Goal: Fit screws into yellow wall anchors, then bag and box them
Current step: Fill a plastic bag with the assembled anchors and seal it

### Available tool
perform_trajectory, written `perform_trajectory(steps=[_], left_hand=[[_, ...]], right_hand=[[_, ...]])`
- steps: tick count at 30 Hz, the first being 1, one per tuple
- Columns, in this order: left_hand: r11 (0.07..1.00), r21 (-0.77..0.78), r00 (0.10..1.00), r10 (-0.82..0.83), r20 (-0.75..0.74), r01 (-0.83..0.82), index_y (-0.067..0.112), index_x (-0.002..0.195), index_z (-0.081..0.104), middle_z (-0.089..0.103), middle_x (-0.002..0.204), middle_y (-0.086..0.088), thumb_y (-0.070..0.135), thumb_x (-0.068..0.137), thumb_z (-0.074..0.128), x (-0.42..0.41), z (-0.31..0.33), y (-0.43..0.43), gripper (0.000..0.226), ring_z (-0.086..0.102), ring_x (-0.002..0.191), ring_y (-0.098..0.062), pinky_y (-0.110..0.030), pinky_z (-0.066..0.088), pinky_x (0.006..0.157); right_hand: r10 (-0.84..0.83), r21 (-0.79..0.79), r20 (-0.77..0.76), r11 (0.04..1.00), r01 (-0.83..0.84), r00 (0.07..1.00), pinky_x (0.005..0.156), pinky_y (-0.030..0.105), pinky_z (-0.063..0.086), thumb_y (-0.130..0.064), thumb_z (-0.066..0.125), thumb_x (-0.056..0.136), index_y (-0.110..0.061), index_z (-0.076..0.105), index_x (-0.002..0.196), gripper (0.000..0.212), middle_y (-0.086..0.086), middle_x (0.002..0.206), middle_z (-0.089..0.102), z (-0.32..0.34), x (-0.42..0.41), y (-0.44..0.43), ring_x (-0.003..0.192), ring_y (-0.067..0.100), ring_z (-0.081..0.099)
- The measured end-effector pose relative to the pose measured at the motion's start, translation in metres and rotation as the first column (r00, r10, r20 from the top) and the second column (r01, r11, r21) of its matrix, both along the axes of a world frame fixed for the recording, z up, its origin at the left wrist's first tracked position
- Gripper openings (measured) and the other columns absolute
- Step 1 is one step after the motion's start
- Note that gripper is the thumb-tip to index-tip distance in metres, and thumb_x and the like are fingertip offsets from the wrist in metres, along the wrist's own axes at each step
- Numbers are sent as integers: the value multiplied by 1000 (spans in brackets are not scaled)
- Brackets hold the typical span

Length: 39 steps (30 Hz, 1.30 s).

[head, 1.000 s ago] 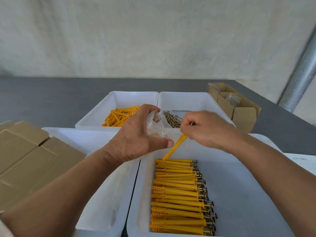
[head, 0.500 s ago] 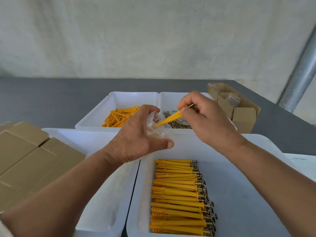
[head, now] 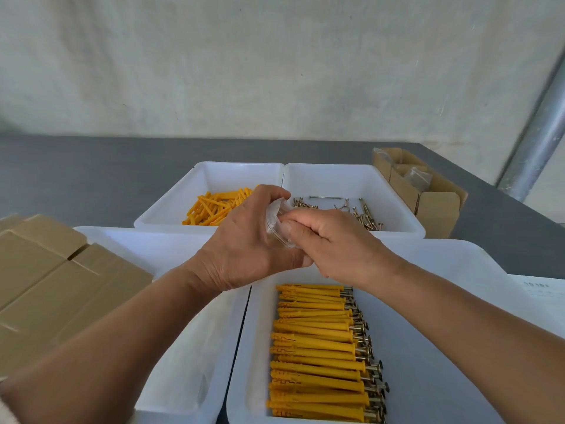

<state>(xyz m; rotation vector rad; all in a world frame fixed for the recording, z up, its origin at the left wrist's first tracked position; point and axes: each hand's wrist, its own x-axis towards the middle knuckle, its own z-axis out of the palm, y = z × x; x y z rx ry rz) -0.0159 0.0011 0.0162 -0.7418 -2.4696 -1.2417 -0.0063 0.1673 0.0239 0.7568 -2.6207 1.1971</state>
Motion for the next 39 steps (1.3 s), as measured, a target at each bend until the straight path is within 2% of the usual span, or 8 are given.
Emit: perform_trajectory(steps=[4, 9, 13, 16, 18, 22, 26, 39], left_hand=[[1000, -14, 999, 25, -22, -25, 31, 118, 44, 62, 99, 14, 63, 51, 77, -2, -1, -1, 81, 62, 91, -5, -21, 50, 78], [998, 19, 998, 53, 17, -53, 31, 122, 45, 59, 104, 13, 60, 48, 80, -6, -4, -4, 87, 58, 102, -6, -20, 47, 87], [997, 13, 997, 72, 21, -73, 28, 122, 45, 58, 104, 14, 53, 52, 82, -7, -4, -4, 84, 58, 104, -8, -21, 46, 88], [997, -1, 997, 77, 22, -77, 27, 124, 45, 58, 105, 16, 56, 51, 82, -6, -4, -5, 87, 57, 104, -7, -21, 45, 87], [997, -8, 996, 82, 21, -82, 26, 125, 45, 58, 106, 16, 61, 49, 80, -5, -4, -4, 91, 57, 105, -7, -22, 45, 88], [995, -14, 995, 97, 11, -97, 24, 126, 46, 58, 106, 15, 56, 52, 82, -5, -4, -4, 88, 57, 105, -9, -27, 48, 91], [995, -19, 995, 98, 23, -97, 25, 126, 46, 58, 106, 16, 64, 47, 78, -4, -3, -4, 93, 57, 105, -8, -19, 45, 88], [994, -33, 994, 102, 24, -101, 25, 125, 46, 58, 108, 13, 66, 46, 77, -4, -3, -4, 95, 57, 106, -11, -23, 46, 89]], right_hand=[[6, 23, 56, 1000, -8, 998, 42, 16, 40, -37, 40, 102, -15, 65, 105, 34, -17, 52, 57, 5, 1, 2, 43, 3, 53], [-167, -35, -33, 986, 166, 985, 44, 16, 43, -31, 43, 101, -28, 70, 94, 28, -11, 88, 72, 15, -4, 14, 50, 11, 62], [-247, 358, 39, 908, 217, 968, 67, 37, 59, -27, 42, 99, -21, 68, 94, 27, -3, 88, 70, 18, -8, 31, 71, 16, 68], [-200, 710, 221, 704, -17, 955, 60, 29, 56, -25, 45, 98, -20, 68, 102, 24, 1, 94, 68, 14, -5, 35, 70, 18, 69], [-187, 797, 307, 587, -145, 933, 55, 23, 49, -30, 50, 98, -22, 68, 109, 22, -1, 99, 66, 8, -4, 34, 72, 15, 68], [-217, 802, 403, 551, -229, 889, 62, 23, 49, -37, 54, 97, -24, 65, 117, 26, -2, 102, 63, 2, -4, 32, 84, 19, 72], [-236, 773, 465, 578, -261, 853, 63, 21, 50, -37, 57, 97, -19, 65, 117, 29, 2, 96, 67, -2, -5, 32, 81, 16, 70], [-249, 742, 503, 616, -265, 828, 62, 21, 51, -39, 58, 96, -9, 60, 117, 36, 9, 108, 66, -7, -5, 29, 89, 22, 73]])
